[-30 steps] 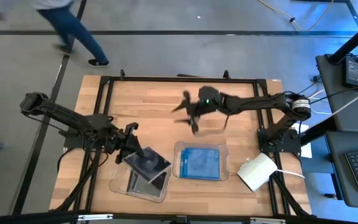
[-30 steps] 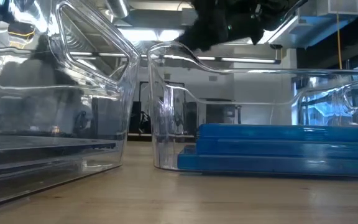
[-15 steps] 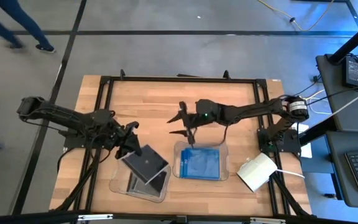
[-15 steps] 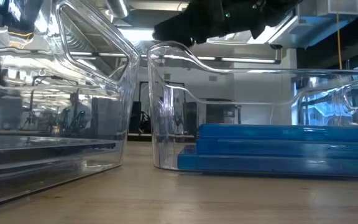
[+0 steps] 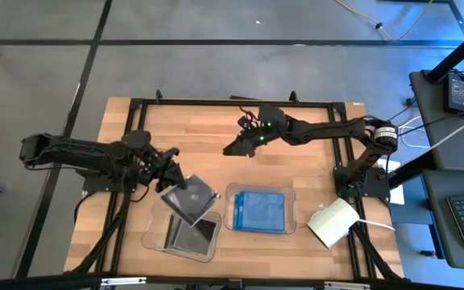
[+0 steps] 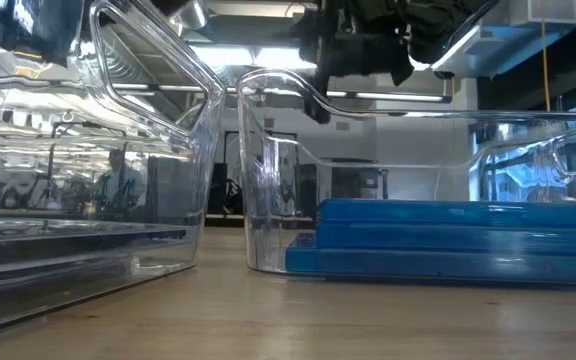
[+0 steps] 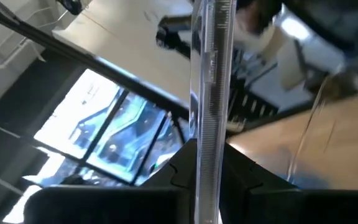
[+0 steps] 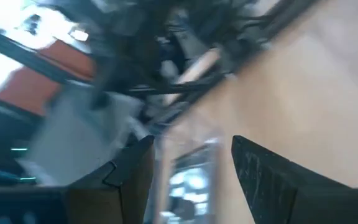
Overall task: Pick & place jewel cases by type
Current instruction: Put the black CD case into the left transparent bin
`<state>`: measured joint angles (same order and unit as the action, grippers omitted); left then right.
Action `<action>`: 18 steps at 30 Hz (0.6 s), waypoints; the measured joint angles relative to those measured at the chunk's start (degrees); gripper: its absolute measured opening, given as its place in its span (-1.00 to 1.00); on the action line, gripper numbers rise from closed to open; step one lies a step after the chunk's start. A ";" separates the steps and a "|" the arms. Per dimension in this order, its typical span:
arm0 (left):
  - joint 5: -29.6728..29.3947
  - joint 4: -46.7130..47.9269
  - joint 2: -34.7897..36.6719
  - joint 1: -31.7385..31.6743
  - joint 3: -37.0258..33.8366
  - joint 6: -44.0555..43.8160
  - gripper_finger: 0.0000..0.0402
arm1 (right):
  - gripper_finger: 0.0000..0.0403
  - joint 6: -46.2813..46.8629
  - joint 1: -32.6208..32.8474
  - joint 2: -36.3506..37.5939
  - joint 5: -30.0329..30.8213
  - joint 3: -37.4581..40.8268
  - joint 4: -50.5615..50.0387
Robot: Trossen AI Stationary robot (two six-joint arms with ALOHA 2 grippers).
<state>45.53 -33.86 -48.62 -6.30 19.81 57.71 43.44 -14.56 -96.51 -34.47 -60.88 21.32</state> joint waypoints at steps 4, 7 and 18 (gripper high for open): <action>0.16 1.28 -0.15 -2.94 -0.02 5.11 -0.86 | 0.08 7.47 0.14 -0.37 -4.11 -0.04 4.97; 2.18 1.08 -0.45 -4.55 -0.02 7.00 -0.85 | 0.08 10.90 0.60 -0.39 -3.68 -0.02 5.41; 5.43 1.11 -0.97 -8.17 -0.04 15.78 -0.86 | 0.08 21.62 2.64 -4.84 -1.84 -0.09 9.22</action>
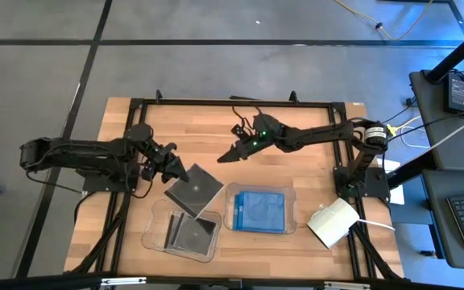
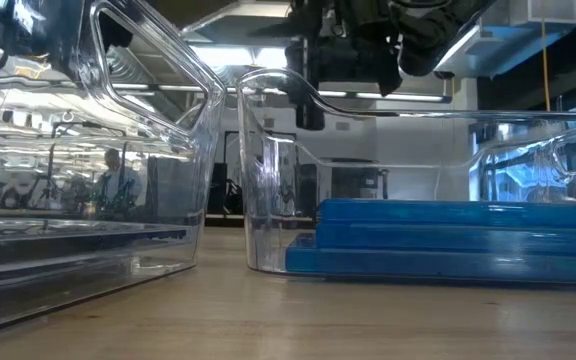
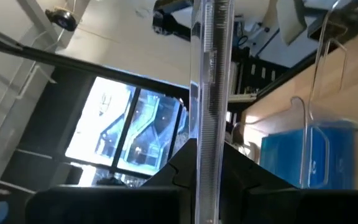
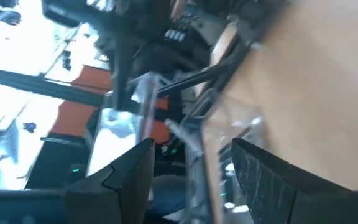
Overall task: Pick & place jewel cases by type
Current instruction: Put the black CD case into the left transparent bin
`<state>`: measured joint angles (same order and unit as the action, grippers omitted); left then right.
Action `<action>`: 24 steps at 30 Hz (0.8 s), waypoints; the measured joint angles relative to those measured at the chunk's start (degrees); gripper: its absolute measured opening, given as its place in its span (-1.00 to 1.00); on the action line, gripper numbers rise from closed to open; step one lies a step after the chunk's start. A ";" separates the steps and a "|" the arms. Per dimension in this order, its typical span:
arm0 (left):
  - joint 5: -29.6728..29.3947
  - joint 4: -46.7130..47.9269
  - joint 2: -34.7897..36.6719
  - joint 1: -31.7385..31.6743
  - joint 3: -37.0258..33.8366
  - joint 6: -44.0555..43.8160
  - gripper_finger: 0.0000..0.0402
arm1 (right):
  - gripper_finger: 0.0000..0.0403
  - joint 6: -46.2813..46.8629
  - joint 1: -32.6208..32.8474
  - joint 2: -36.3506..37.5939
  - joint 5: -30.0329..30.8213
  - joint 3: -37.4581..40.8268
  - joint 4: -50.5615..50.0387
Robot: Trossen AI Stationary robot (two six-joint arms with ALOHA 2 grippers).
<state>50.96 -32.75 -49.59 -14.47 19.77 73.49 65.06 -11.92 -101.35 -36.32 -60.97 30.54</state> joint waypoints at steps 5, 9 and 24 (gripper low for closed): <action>0.65 0.02 -2.12 -1.66 0.00 0.66 -0.83 | 0.08 2.37 1.71 -1.37 -2.75 0.00 7.14; 2.21 -1.04 -3.61 -2.22 0.00 1.25 -0.86 | 0.08 2.22 2.46 -1.39 -2.70 0.00 8.28; 0.37 -3.45 -3.93 -2.20 0.01 2.83 -0.85 | 0.08 0.77 5.13 -1.39 0.68 0.02 6.12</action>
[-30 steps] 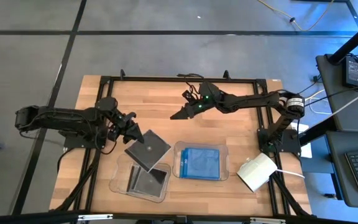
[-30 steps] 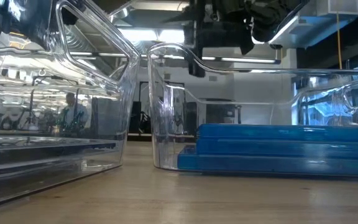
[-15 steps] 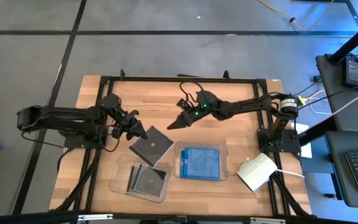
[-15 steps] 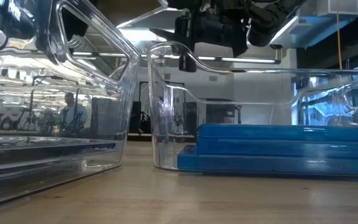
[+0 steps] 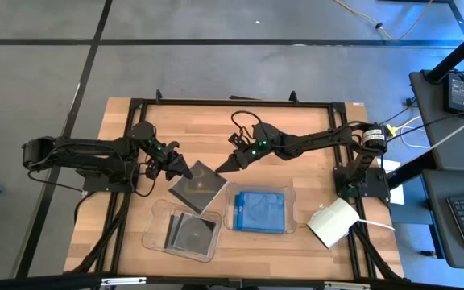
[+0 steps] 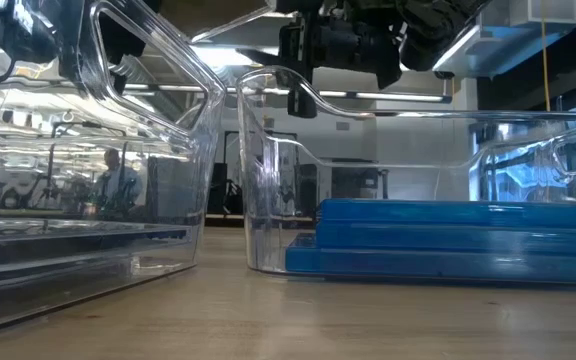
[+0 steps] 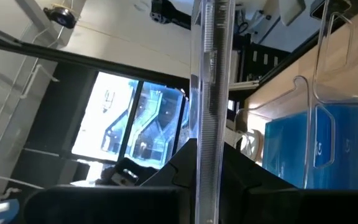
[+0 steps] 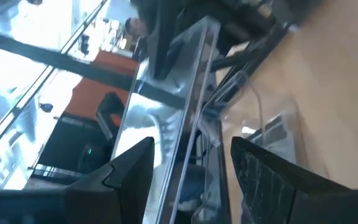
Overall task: Pick & place jewel cases by type
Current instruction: Put the black CD case into the left transparent bin
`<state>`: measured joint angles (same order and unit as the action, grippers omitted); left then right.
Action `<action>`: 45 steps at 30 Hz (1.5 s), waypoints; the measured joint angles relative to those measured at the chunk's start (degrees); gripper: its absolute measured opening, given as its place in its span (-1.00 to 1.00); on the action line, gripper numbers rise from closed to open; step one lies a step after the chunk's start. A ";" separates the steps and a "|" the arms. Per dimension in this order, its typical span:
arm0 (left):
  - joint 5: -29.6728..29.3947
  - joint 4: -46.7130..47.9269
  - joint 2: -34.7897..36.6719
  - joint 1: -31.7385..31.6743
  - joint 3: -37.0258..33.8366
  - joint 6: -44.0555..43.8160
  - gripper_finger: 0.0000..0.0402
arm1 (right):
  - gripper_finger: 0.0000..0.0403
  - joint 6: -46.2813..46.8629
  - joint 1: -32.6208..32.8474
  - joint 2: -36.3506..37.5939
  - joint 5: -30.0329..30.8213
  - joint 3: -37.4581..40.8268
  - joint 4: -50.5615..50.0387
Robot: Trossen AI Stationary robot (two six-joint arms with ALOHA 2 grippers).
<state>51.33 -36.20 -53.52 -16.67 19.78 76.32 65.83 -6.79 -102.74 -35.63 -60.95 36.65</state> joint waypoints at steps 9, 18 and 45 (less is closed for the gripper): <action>-1.08 0.49 0.00 0.00 0.01 0.06 -0.86 | 0.08 5.89 0.21 0.00 -2.02 0.00 -0.46; -2.51 1.87 0.00 0.00 0.01 2.26 -0.81 | -0.04 6.69 1.70 0.00 -2.08 0.00 2.14; -2.71 -0.49 0.00 0.00 0.10 2.53 -0.76 | -0.61 7.20 1.68 0.00 -2.13 0.00 3.03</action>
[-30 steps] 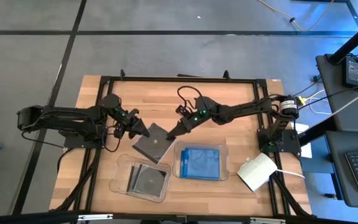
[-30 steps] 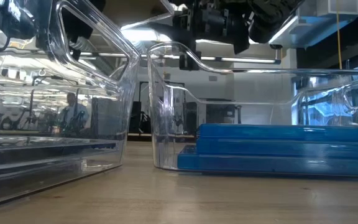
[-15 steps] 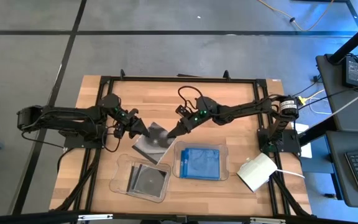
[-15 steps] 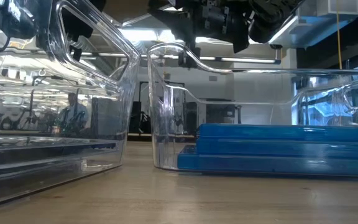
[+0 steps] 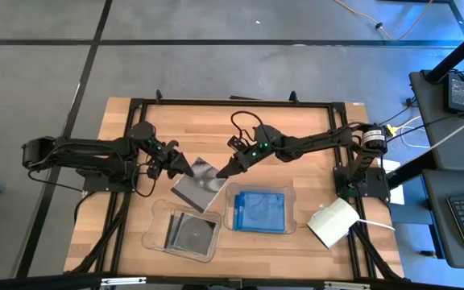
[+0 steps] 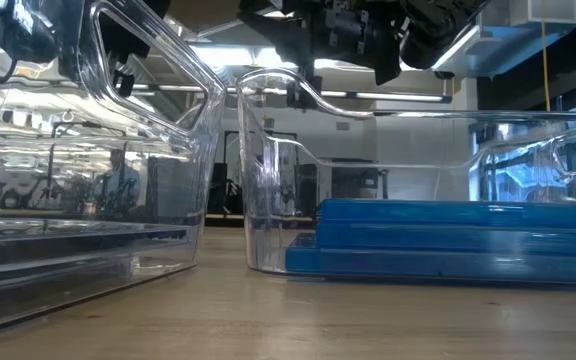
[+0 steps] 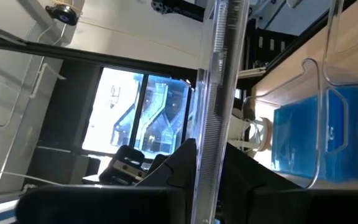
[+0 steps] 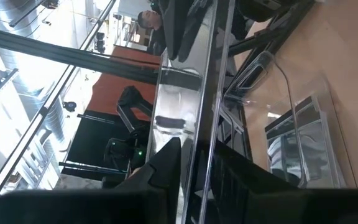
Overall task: Pick & place jewel cases by type
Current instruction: Put the black CD case into the left transparent bin
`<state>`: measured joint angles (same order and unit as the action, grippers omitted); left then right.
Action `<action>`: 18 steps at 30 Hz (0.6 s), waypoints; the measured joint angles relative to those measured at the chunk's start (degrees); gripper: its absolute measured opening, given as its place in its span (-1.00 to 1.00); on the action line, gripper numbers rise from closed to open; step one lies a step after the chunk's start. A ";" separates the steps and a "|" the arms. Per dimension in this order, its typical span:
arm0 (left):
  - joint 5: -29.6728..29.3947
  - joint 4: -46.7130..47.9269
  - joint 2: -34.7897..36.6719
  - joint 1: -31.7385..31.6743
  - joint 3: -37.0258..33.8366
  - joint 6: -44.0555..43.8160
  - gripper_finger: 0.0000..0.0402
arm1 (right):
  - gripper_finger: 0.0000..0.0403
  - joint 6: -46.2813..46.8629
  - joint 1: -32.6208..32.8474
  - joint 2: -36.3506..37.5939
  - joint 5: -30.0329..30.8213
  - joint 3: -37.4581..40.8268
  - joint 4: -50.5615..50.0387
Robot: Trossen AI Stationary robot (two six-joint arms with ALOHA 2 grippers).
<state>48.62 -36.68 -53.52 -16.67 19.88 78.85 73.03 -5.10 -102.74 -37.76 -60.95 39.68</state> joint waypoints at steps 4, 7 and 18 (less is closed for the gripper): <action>-0.57 -0.81 0.00 0.02 0.00 -0.20 -0.72 | -0.61 -0.04 -0.02 0.04 -0.06 0.00 0.00; -0.89 -0.89 0.00 0.00 -0.02 -0.18 -0.63 | -0.61 -0.07 -0.02 0.04 -0.04 0.00 -0.02; -6.02 -0.90 0.00 0.00 -0.02 -1.21 -0.21 | -0.67 -0.47 -0.02 0.04 0.12 0.00 -0.14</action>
<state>42.61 -37.58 -53.52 -16.67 19.86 77.64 72.57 -5.12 -102.69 -37.65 -60.95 39.54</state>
